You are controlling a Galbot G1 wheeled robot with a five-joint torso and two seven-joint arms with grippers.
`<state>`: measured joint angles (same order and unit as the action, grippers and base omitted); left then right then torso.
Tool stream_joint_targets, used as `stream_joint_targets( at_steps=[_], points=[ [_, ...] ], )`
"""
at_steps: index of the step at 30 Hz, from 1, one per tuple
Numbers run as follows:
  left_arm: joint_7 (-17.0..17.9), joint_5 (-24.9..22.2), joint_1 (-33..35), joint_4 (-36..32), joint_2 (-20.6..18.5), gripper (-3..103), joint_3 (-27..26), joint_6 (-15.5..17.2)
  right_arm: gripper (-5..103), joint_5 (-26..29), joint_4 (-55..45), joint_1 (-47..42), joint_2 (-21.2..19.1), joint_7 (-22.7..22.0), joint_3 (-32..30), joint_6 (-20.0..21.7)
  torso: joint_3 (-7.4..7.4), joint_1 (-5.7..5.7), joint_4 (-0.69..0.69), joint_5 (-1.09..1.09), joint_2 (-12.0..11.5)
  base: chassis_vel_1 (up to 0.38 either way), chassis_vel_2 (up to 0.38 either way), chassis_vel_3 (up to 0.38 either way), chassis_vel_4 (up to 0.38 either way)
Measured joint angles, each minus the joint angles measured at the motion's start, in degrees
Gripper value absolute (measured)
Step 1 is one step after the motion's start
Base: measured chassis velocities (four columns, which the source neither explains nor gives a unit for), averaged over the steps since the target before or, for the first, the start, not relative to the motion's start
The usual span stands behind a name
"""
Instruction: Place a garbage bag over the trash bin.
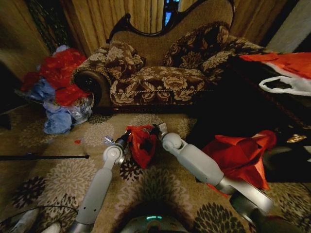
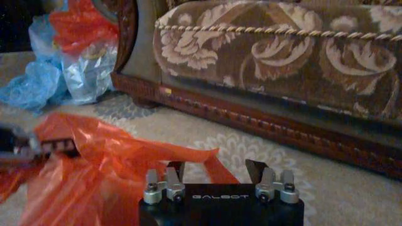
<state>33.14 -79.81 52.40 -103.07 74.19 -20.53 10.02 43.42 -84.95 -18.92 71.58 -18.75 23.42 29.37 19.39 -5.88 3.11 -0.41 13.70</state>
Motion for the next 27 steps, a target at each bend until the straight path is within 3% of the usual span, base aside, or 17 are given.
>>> stream_joint_targets(
  at_steps=[2, 4, 5, 9, 11, 13, 14, 16, 19, 20, 24, 25, 27],
  points=[
    [-0.06, 0.44, 0.05, 0.12, -0.11, 0, 0.19, 0.19, 57, 0.32, 0.18, 0.75, 0.19, -0.86, 0.25, -0.55, 0.0, 0.0, 0.0, 0.0, 0.0, 0.0, 0.0, 0.0, 0.0],
    [-0.15, 0.61, 0.06, 0.29, -0.21, 0, 0.26, 0.34, 57, 0.55, 0.19, 1.15, 0.15, -1.11, 0.3, -0.79, 0.0, 0.0, 0.0, 0.0, 0.0, 0.0, 0.0, 0.0, 0.0],
    [-0.22, 0.75, 0.07, 0.42, -0.31, 0, 0.35, 0.51, 46, 0.85, 0.2, 1.53, 0.02, -1.2, 0.31, -0.91, 0.0, 0.0, 0.0, 0.0, 0.0, 0.0, 0.0, 0.0, 0.0],
    [-0.27, 0.84, 0.31, 0.41, -0.48, 0, 0.45, 1.09, 35, 1.59, 0.39, 2.56, -0.15, -1.41, 0.21, -1.05, 0.0, 0.0, 0.01, 0.0, 0.0, 0.0, 0.0, 0.0, 0.0],
    [-0.22, 0.95, 0.69, 0.0, -0.5, 0, 0.46, 1.67, 24, 1.74, 0.82, 2.92, -0.06, -1.6, 0.06, -1.25, 0.0, 0.0, 0.01, 0.0, 0.0, 0.0, 0.0, 0.0, 0.0],
    [-0.19, 1.06, 0.96, -0.35, -0.51, 0, 0.45, 2.02, 24, 1.75, 0.92, 2.99, 0.02, -1.67, 0.0, -1.36, 0.0, 0.0, 0.01, 0.0, 0.0, 0.0, 0.0, 0.0, 0.0],
    [-0.18, 1.15, 1.27, -0.75, -0.54, -1, 0.39, 2.39, 19, 1.77, 0.98, 3.02, 0.08, -1.72, -0.05, -1.4, 0.0, 0.0, 0.01, 0.0, 0.0, 0.0, 0.0, 0.0, 0.0],
    [-0.36, 1.5, 2.07, -1.72, -0.71, 10, 0.34, 2.74, 8, 1.76, 1.35, 3.05, 0.39, -1.78, -0.09, -1.45, 0.0, 0.0, 0.01, 0.0, 0.0, 0.0, 0.0, 0.0, 0.0],
    [-1.19, 2.07, 3.16, -3.17, -1.04, 15, 0.32, 2.82, 2, 1.71, 2.72, 3.22, 1.15, -1.8, -0.28, -1.5, 0.0, 0.0, 0.01, 0.0, 0.0, 0.0, 0.0, 0.0, 0.0],
    [-1.09, 2.34, 4.07, -4.35, -1.29, 26, 0.32, 3.28, 1, 1.69, 3.64, 3.42, 1.75, -1.91, -0.58, -1.55, 0.0, 0.0, 0.01, 0.0, 0.0, 0.0, 0.0, 0.0, 0.0],
    [-0.62, 3.44, 6.25, -6.64, -1.83, 36, 0.38, 4.17, 0, 1.71, 4.86, 3.68, 2.42, -2.09, -0.94, -1.64, 0.0, 0.0, 0.0, 0.0, 0.0, 0.0, 0.0, 0.0, 0.0],
    [-0.51, 4.38, 7.09, -7.33, -2.02, 36, 0.46, 4.51, 0, 1.78, 5.03, 3.72, 2.49, -2.09, -0.98, -1.67, 0.0, 0.0, 0.0, 0.0, 0.0, 0.0, 0.0, 0.0, 0.0],
    [-0.69, 8.91, 9.95, -9.18, -2.64, 47, 1.09, 5.21, 0, 2.35, 5.19, 3.72, 2.54, -2.13, -1.01, -1.68, 0.0, 0.0, 0.01, 0.0, 0.0, 0.0, 0.0, 0.0, 0.0]
  ],
)
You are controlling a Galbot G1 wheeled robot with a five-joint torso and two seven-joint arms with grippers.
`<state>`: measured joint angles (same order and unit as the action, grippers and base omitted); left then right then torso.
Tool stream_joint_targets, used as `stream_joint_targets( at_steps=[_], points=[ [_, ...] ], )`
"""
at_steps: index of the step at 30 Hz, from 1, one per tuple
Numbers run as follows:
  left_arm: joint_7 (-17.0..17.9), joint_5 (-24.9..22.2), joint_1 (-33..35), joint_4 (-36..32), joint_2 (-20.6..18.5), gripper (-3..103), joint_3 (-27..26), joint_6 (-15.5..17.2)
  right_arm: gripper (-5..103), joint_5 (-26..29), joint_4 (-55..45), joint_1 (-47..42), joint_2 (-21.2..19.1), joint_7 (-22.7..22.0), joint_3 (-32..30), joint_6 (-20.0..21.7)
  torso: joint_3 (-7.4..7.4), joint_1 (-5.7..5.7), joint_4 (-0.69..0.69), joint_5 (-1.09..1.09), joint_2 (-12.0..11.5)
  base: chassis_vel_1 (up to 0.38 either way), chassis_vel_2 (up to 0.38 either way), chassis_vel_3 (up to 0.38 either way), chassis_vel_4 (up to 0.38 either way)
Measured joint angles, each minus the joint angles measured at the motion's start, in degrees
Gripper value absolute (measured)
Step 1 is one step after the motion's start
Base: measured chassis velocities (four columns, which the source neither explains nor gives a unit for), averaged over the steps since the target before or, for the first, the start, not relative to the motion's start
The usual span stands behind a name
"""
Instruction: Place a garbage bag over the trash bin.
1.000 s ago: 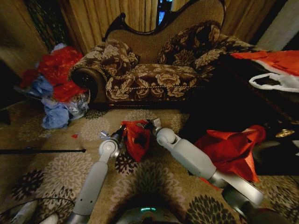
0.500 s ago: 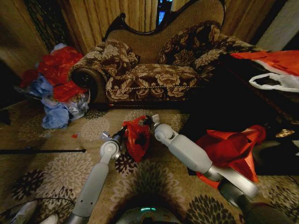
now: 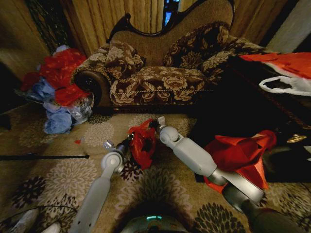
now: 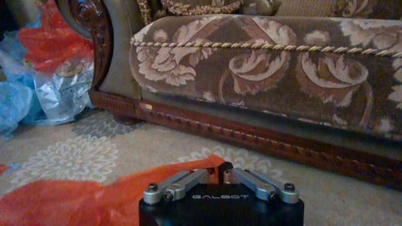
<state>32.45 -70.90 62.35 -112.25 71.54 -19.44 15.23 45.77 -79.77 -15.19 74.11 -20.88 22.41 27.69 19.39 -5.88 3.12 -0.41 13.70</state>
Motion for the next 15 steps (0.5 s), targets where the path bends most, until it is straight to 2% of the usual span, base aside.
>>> stream_joint_targets(
  at_steps=[1, 2, 5, 6, 7, 9, 11, 12, 14, 15],
  points=[
    [-0.46, 3.73, 1.79, -1.0, -0.34, 52, 0.39, 0.45, 0, 0.23, 0.08, 0.0, 0.09, -0.04, 0.0, 0.0, 0.0, 0.0, 0.01, 0.0, 0.0, 0.0, 0.0, 0.0, 0.0],
    [-0.46, 3.73, 1.79, -1.0, -0.34, 52, 0.39, 0.45, 0, 0.23, 0.08, 0.0, 0.09, -0.04, 0.0, 0.0, 0.0, 0.0, 0.01, 0.0, 0.0, 0.0, 0.0, 0.0, 0.0],
    [-2.95, 14.48, 6.26, -3.16, -1.2, 69, 1.12, 2.13, 0, 0.39, 0.64, -0.11, 0.79, -0.06, -0.01, -0.07, 0.0, 0.0, -0.01, 0.0, 0.0, 0.0, 0.0, 0.0, 0.0],
    [-2.95, 14.48, 6.26, -3.16, -1.2, 69, 1.12, 2.13, 0, 0.39, 0.64, -0.11, 0.79, -0.06, -0.01, -0.07, 0.0, 0.0, -0.01, 0.0, 0.0, 0.0, 0.0, 0.0, 0.0],
    [-3.95, 17.06, 7.2, -3.66, -1.46, 69, 1.33, 2.22, 0, 0.33, 0.84, -0.19, 1.11, -0.07, -0.01, -0.08, 0.0, 0.0, -0.01, 0.0, 0.0, 0.0, 0.0, 0.0, 0.0],
    [-5.44, 21.54, 8.52, -4.53, -1.88, 80, 1.89, 2.21, 0, 0.18, 1.06, -0.44, 1.7, -0.21, 0.0, -0.09, 0.0, 0.0, -0.01, 0.01, 0.0, 0.0, 0.0, 0.0, 0.0],
    [-6.32, 23.97, 8.88, -5.06, -2.07, 91, 2.19, 2.01, 0, 0.12, 1.05, -0.55, 1.96, -0.38, 0.18, -0.09, 0.0, 0.0, 0.0, 0.0, 0.0, 0.0, 0.0, 0.0, 0.0],
    [-6.32, 23.97, 8.88, -5.06, -2.07, 91, 2.19, 2.01, 0, 0.12, 1.05, -0.55, 1.96, -0.38, 0.18, -0.09, 0.0, 0.0, 0.0, 0.0, 0.0, 0.0, 0.0, 0.0, 0.0],
    [-7.91, 27.91, 9.18, -5.69, -2.54, 99, 2.8, 1.83, 0, 0.13, 0.74, -0.62, 2.13, -0.58, 0.6, 0.02, 0.0, 0.0, 0.0, 0.01, 0.0, 0.0, 0.0, 0.0, 0.0],
    [-7.91, 27.91, 9.18, -5.69, -2.54, 99, 2.8, 1.83, 0, 0.13, 0.74, -0.62, 2.13, -0.58, 0.6, 0.02, 0.0, 0.0, 0.0, 0.01, 0.0, 0.0, 0.0, 0.0, 0.0]
  ],
)
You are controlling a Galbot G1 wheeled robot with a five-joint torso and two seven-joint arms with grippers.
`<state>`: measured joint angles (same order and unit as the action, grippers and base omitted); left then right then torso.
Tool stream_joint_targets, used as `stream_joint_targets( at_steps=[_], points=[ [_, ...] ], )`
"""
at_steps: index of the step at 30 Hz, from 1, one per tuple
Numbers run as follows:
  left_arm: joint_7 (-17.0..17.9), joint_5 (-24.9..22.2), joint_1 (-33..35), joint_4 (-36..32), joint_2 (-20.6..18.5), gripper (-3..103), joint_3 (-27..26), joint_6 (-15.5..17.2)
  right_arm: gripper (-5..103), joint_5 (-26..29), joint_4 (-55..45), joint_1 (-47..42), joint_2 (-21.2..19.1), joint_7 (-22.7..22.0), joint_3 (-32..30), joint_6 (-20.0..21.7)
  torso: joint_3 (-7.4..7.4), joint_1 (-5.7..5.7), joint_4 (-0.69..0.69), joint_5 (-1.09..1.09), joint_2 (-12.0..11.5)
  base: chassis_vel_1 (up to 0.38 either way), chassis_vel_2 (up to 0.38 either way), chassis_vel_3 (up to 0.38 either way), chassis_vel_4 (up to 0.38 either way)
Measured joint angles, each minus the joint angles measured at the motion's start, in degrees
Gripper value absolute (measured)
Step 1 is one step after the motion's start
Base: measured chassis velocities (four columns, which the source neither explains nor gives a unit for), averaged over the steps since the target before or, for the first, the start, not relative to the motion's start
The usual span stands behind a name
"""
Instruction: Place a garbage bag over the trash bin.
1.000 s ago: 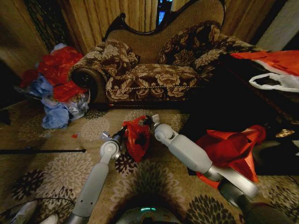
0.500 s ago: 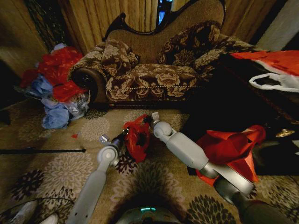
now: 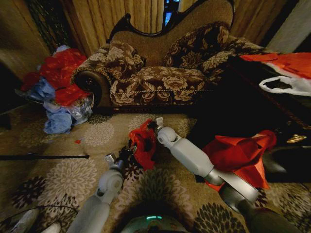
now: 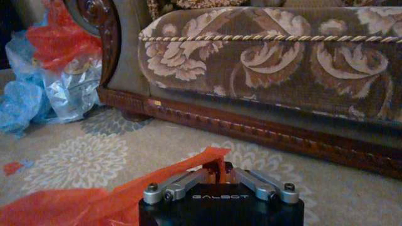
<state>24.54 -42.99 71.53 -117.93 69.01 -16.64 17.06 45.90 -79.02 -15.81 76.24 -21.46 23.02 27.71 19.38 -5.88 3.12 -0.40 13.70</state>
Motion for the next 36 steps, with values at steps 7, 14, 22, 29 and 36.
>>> stream_joint_targets(
  at_steps=[7, 14, 22, 29, 36],
  points=[
    [-2.61, 5.63, 0.92, 0.4, -0.61, 100, 3.21, 0.13, 0, 0.23, -0.35, 0.32, 0.12, -0.42, 0.31, 0.07, 0.0, 0.0, 0.0, 0.0, 0.0, 0.0, 0.0, 0.0, 0.0],
    [-2.74, 5.99, -0.24, 2.64, 0.04, 100, 4.54, 0.41, 0, 0.49, -0.77, 0.39, -0.12, -0.65, 0.26, 0.07, 0.0, 0.0, 0.0, 0.0, 0.0, 0.0, 0.0, 0.0, 0.0],
    [-2.77, 6.6, -2.03, 5.53, 1.06, 88, 4.76, -0.79, 0, 0.93, -1.51, 0.54, -0.35, -0.81, 0.52, 0.11, 0.0, 0.0, 0.0, -0.01, 0.0, 0.0, 0.0, 0.0, 0.0],
    [-3.41, 6.71, -1.88, 6.44, 0.96, 68, 4.4, -1.45, 0, 0.89, -1.04, 0.55, -0.09, -0.88, 0.55, -0.15, 0.0, 0.0, 0.0, 0.0, 0.0, 0.0, 0.0, 0.0, 0.0],
    [-3.54, 6.63, -2.83, 7.61, 1.78, 48, 4.31, -1.79, 0, 0.92, -0.95, 0.56, -0.34, -0.91, 0.8, -0.29, 0.0, 0.0, 0.0, 0.0, 0.0, 0.0, 0.0, 0.0, 0.0]
  ],
)
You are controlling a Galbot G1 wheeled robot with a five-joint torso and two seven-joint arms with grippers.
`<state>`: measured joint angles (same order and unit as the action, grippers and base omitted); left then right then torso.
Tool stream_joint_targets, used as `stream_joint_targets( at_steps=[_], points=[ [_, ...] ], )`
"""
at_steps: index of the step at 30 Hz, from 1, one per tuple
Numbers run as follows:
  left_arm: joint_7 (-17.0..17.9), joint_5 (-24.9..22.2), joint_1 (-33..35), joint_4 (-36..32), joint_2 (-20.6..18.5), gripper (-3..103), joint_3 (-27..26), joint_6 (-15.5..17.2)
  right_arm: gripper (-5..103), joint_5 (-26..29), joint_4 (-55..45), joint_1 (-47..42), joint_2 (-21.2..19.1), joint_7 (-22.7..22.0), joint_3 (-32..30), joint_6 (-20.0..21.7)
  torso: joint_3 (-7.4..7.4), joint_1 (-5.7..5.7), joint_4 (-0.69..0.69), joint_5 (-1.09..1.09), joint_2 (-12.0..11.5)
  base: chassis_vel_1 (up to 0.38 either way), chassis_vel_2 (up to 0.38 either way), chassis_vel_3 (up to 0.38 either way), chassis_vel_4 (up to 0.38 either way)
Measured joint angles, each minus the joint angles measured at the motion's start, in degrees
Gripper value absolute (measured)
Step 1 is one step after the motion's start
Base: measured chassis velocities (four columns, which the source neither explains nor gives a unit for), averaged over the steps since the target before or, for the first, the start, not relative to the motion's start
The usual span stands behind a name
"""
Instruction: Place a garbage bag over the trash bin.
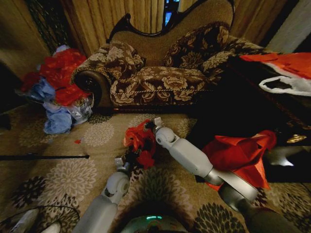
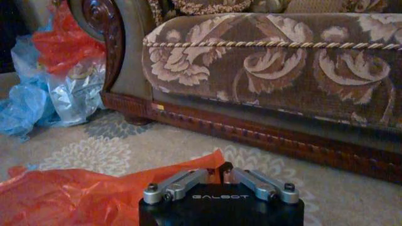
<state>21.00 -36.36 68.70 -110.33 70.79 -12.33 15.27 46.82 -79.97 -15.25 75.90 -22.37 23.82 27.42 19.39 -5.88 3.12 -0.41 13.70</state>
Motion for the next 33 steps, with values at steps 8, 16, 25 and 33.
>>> stream_joint_targets(
  at_steps=[8, 16, 25, 33],
  points=[
    [-0.03, -0.19, 0.55, -0.03, -0.23, 28, -0.81, -0.79, 0, 0.05, 0.06, -0.15, -0.7, 0.03, -0.17, -0.05, 0.0, 0.0, 0.0, 0.0, 0.0, 0.0, 0.0, 0.0, 0.0],
    [0.23, -0.35, 1.89, -2.07, -1.1, 9, -1.94, -1.01, 0, -0.41, 0.91, -0.85, -0.41, 0.08, -0.78, -0.37, 0.0, 0.0, 0.0, 0.0, 0.0, 0.0, 0.0, 0.0, 0.0],
    [2.72, -4.55, 3.99, -8.85, -3.38, 0, -5.52, 0.18, 0, -2.1, 0.93, -1.54, -1.59, 0.02, -1.65, -0.65, 0.0, 0.0, 0.0, 0.0, 0.0, 0.0, 0.0, 0.0, 0.0],
    [4.36, -9.91, 1.68, -10.32, -6.47, 0, -10.24, 1.83, 0, -5.65, 3.67, -1.48, -1.25, 1.95, -2.23, -1.38, 0.0, 0.0, 0.01, 0.01, 0.0, 0.0, 0.0, 0.0, 0.0]
  ],
)
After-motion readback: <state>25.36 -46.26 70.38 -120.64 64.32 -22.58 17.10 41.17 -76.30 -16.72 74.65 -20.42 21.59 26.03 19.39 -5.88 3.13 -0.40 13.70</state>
